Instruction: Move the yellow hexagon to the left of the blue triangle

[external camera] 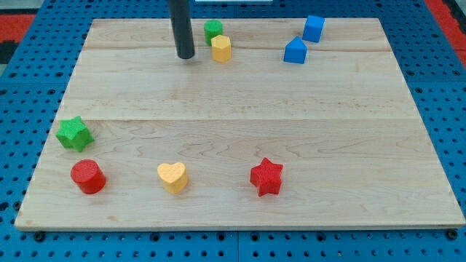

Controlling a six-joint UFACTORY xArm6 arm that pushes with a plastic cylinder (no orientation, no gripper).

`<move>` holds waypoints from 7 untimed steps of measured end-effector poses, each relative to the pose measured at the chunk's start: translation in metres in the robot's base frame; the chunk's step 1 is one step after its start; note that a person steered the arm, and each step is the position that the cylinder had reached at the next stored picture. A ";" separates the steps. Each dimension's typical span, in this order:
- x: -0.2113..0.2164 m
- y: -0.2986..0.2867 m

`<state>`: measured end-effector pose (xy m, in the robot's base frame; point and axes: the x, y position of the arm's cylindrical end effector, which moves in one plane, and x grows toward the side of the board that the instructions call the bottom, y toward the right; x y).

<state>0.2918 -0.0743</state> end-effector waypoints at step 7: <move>-0.077 0.052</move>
<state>0.2150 -0.0226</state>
